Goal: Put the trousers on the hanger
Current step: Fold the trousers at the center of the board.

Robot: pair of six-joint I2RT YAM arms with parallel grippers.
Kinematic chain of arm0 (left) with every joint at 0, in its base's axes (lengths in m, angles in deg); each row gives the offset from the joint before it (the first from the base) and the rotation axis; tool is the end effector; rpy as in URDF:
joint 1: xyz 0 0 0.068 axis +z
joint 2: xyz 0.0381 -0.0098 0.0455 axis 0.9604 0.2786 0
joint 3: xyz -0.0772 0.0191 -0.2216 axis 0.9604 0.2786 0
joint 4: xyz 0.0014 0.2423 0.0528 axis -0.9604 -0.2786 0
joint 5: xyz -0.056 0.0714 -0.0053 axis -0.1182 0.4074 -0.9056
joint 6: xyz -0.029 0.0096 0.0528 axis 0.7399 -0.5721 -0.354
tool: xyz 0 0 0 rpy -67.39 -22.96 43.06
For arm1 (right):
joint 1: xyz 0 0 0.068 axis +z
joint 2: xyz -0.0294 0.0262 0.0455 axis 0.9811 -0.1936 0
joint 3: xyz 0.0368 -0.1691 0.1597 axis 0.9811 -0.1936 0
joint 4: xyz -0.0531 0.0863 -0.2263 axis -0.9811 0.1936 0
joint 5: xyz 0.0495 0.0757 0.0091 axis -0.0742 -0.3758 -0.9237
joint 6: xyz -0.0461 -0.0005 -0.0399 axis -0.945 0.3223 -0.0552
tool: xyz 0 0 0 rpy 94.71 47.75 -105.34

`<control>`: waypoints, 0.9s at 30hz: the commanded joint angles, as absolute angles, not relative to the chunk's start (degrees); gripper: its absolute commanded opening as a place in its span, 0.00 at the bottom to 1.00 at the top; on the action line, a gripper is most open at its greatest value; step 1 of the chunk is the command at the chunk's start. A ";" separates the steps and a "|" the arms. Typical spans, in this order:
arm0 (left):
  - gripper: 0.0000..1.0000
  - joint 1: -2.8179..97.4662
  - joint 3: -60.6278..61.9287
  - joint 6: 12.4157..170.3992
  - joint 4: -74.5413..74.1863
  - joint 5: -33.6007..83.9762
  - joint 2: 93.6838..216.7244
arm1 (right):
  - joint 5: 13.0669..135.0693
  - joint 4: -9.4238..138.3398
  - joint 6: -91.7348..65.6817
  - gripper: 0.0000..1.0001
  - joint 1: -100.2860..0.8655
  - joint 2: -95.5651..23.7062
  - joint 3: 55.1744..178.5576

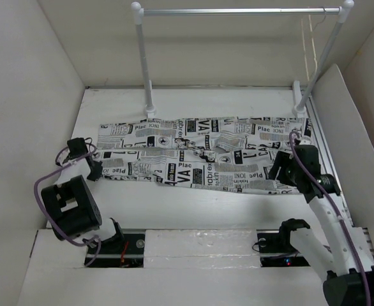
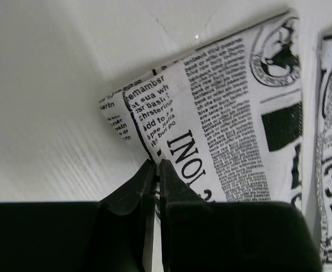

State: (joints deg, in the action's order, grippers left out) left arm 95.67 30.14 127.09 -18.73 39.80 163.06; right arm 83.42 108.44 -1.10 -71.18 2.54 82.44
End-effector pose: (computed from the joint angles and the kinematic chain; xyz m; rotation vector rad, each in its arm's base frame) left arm 0.2512 0.1061 0.1325 -1.4847 2.0818 -0.0281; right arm 0.1681 0.0212 0.2344 0.2443 2.3682 0.1851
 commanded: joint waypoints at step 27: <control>0.00 95.62 29.75 121.13 -18.19 36.79 143.87 | 85.14 90.41 5.04 0.38 -119.35 -37.19 84.82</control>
